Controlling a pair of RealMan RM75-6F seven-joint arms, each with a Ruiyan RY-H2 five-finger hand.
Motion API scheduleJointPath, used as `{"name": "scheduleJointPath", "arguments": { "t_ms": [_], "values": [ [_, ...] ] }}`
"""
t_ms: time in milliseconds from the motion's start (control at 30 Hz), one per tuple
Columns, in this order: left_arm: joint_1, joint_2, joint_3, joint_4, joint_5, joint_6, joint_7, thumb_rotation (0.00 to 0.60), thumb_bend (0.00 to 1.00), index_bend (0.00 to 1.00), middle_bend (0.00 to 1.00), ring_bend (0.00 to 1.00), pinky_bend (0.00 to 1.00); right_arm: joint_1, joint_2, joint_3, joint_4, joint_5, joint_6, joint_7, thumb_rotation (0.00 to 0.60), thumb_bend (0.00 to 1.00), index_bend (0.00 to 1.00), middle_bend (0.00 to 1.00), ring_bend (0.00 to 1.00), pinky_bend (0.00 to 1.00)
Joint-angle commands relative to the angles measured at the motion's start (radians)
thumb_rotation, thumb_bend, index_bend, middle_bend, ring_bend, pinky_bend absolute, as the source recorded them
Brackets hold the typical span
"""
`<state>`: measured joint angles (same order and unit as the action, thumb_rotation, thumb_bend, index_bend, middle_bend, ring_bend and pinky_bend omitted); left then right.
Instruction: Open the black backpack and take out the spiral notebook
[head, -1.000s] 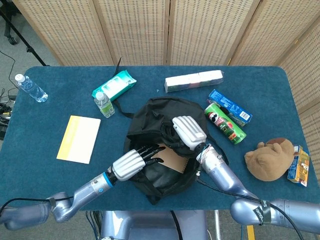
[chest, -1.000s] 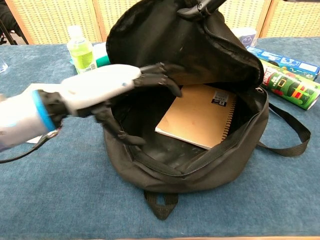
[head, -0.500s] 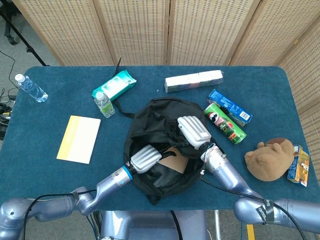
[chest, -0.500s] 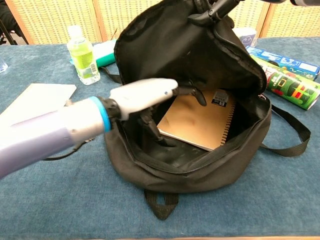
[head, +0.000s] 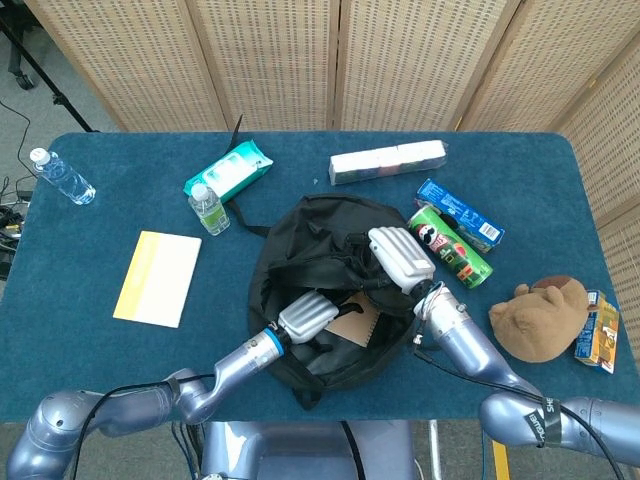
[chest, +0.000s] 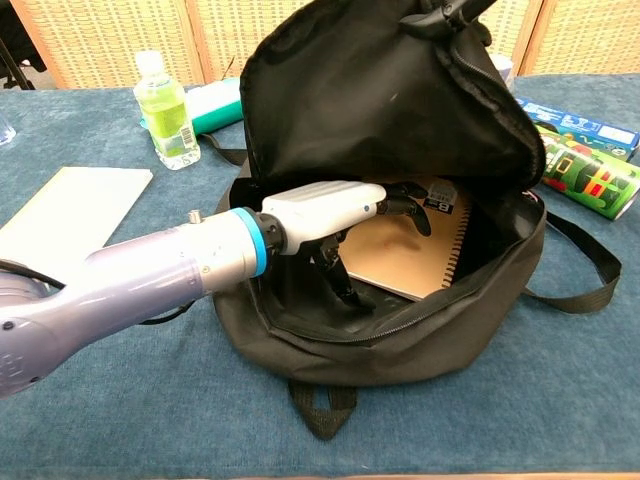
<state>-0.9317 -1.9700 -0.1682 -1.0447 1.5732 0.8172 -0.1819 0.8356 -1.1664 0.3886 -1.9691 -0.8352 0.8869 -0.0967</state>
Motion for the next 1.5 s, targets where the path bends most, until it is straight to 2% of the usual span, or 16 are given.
{"name": "scheduleJointPath", "arguments": {
  "t_ms": [33, 267, 367, 467, 533, 633, 767, 900, 967, 1033, 1133, 1333, 1500],
  "values": [
    [-0.013, -0.016, -0.003, 0.022, -0.012, -0.009, 0.004, 0.600, 0.15, 0.26, 0.00, 0.06, 0.13, -0.003, 0.017, 0.001, -0.015, 0.005, -0.005, 0.011, 0.600, 0.65, 0.61, 0.68, 0.60, 0.72],
    [-0.034, -0.045, -0.005, 0.067, -0.032, -0.018, 0.006, 0.600, 0.19, 0.26, 0.00, 0.06, 0.13, 0.002, 0.068, 0.002, -0.059, 0.044, -0.040, 0.037, 0.600, 0.65, 0.61, 0.68, 0.60, 0.72],
    [-0.044, -0.054, -0.006, 0.085, -0.037, -0.020, 0.008, 0.600, 0.25, 0.26, 0.00, 0.06, 0.13, 0.005, 0.088, 0.001, -0.074, 0.052, -0.059, 0.050, 0.600, 0.65, 0.61, 0.68, 0.60, 0.72],
    [-0.054, -0.065, -0.007, 0.106, -0.044, -0.023, 0.015, 0.600, 0.37, 0.26, 0.00, 0.06, 0.13, 0.007, 0.108, -0.001, -0.088, 0.054, -0.078, 0.064, 0.600, 0.65, 0.61, 0.68, 0.60, 0.72],
    [-0.060, -0.071, -0.007, 0.114, -0.047, -0.026, 0.017, 0.600, 0.49, 0.26, 0.00, 0.06, 0.13, 0.008, 0.118, -0.005, -0.095, 0.047, -0.085, 0.067, 0.600, 0.65, 0.61, 0.68, 0.60, 0.72],
    [-0.065, -0.075, -0.007, 0.118, -0.052, -0.028, 0.013, 0.600, 0.59, 0.26, 0.00, 0.06, 0.13, 0.008, 0.128, -0.012, -0.102, 0.037, -0.090, 0.071, 0.600, 0.65, 0.61, 0.68, 0.60, 0.72],
    [-0.072, -0.080, -0.004, 0.128, -0.058, -0.029, 0.021, 0.600, 0.61, 0.26, 0.02, 0.07, 0.19, 0.008, 0.131, -0.019, -0.104, 0.029, -0.093, 0.082, 0.600, 0.66, 0.61, 0.68, 0.60, 0.72],
    [-0.075, -0.089, -0.007, 0.142, -0.063, -0.015, 0.027, 0.600, 0.62, 0.27, 0.11, 0.14, 0.28, 0.009, 0.134, -0.024, -0.103, 0.019, -0.090, 0.089, 0.600, 0.66, 0.61, 0.68, 0.60, 0.72],
    [-0.075, -0.093, -0.008, 0.151, -0.064, -0.005, 0.031, 0.600, 0.61, 0.31, 0.17, 0.18, 0.31, 0.008, 0.136, -0.025, -0.102, 0.015, -0.087, 0.094, 0.600, 0.66, 0.61, 0.68, 0.60, 0.72],
    [-0.074, -0.101, -0.008, 0.164, -0.064, 0.010, 0.039, 0.600, 0.59, 0.46, 0.31, 0.23, 0.35, 0.008, 0.137, -0.026, -0.101, 0.013, -0.085, 0.100, 0.600, 0.66, 0.61, 0.68, 0.60, 0.72],
    [-0.072, -0.111, -0.012, 0.179, -0.064, 0.034, 0.047, 0.600, 0.58, 0.63, 0.45, 0.29, 0.43, 0.008, 0.137, -0.027, -0.100, 0.010, -0.081, 0.108, 0.600, 0.68, 0.61, 0.68, 0.60, 0.72],
    [-0.066, -0.121, -0.010, 0.197, -0.058, 0.080, 0.053, 0.600, 0.58, 0.74, 0.55, 0.38, 0.51, 0.007, 0.137, -0.027, -0.093, 0.002, -0.075, 0.127, 0.600, 0.72, 0.62, 0.68, 0.60, 0.72],
    [-0.057, -0.110, -0.006, 0.186, -0.059, 0.100, 0.030, 0.600, 0.58, 0.77, 0.58, 0.41, 0.53, 0.007, 0.139, -0.026, -0.079, 0.001, -0.069, 0.140, 0.600, 0.72, 0.62, 0.68, 0.60, 0.72]
  ]
}}
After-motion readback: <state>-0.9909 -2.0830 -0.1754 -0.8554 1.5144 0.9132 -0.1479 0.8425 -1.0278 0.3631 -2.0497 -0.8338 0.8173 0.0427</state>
